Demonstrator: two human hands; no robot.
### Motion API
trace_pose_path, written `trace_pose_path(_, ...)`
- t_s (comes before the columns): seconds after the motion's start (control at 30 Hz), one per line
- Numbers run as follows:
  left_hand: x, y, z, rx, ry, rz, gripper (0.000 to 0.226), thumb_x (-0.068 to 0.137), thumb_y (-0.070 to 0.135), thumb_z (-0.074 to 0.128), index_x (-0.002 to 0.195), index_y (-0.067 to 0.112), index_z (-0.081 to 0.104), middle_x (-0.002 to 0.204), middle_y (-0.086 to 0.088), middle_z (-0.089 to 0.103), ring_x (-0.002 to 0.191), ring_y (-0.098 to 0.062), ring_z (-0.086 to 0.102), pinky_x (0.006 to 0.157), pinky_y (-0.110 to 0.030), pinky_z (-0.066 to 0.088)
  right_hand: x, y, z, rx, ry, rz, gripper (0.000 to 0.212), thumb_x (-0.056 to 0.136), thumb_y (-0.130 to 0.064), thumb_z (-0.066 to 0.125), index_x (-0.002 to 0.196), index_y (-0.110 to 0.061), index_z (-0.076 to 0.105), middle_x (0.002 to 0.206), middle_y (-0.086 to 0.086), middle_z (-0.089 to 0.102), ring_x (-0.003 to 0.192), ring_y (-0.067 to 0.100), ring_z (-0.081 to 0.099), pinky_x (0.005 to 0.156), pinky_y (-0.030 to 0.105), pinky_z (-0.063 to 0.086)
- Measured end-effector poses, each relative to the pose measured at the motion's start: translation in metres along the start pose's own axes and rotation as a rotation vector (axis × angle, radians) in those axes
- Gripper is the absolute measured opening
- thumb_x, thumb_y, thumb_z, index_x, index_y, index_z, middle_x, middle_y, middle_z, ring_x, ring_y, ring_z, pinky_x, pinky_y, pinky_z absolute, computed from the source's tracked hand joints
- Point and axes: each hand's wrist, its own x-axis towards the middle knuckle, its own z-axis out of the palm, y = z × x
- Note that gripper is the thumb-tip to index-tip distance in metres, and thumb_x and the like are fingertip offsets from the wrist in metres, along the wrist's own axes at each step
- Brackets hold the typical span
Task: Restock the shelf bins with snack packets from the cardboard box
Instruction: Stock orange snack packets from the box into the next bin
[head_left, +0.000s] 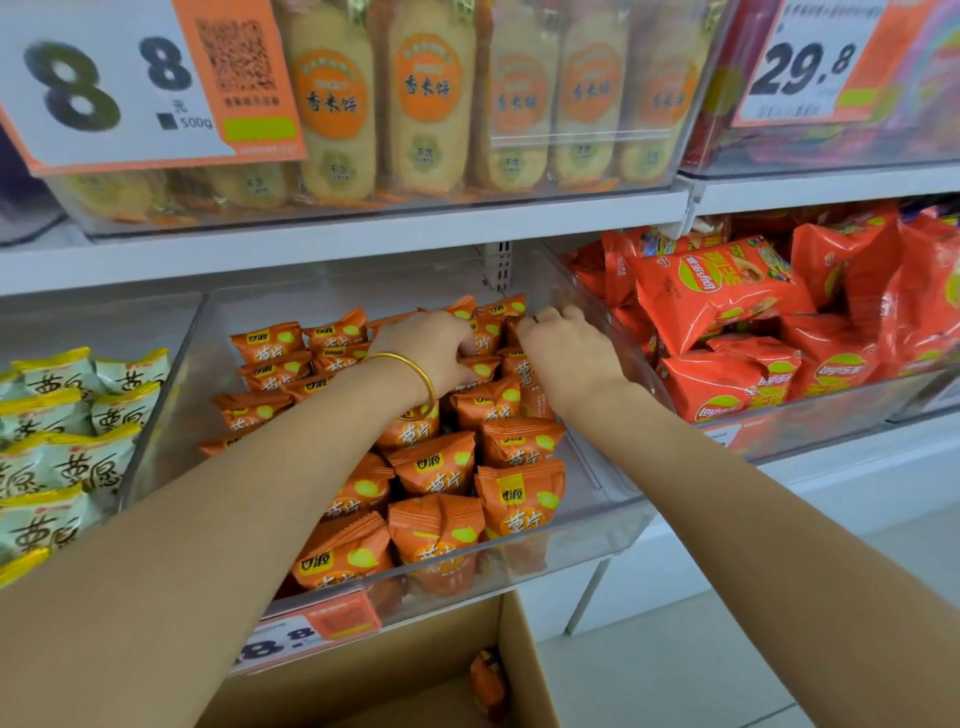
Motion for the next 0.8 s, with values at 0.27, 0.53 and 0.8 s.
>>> trace_pose_path(0.27,-0.068,0.005,0.003,-0.109,0.244,0.025,0.027,0.092,0.016,0.050,0.110,0.025,0.068,0.121,0.004,0.057,0.119,-0.022,0.042,0.103,-0.040,0.032,-0.044,0.009,-0.004,0.391,0.192,0.093,0.027,0.091,-0.004,0.055,0.118,-0.003,0.052,0.117,0.017,0.056,0.106,0.036,0.056,0.081,0.038,0.046)
trace_pose_path(0.53,-0.097,0.011,0.016,-0.105,0.023,-0.017,0.051,0.101,0.038,0.029,0.149,0.022,0.024,0.158,0.005,0.015,0.145,-0.014,0.011,0.117,-0.036,0.006,-0.065,-0.014,0.020,0.818,0.000,0.275,0.032,0.103,-0.016,0.036,0.072,-0.009,0.043,0.082,0.013,0.051,0.082,0.031,0.048,0.063,0.030,0.025)
trace_pose_path(0.8,-0.098,0.007,0.020,-0.173,0.035,0.024,0.047,0.101,0.029,0.034,0.147,0.020,0.030,0.157,0.004,0.020,0.144,-0.013,0.015,0.117,-0.034,0.003,-0.057,-0.015,0.017,0.875,-0.151,0.192,0.027,0.098,-0.007,0.040,0.089,0.009,0.060,0.080,0.015,0.052,0.073,0.026,0.047,0.062,0.032,0.036)
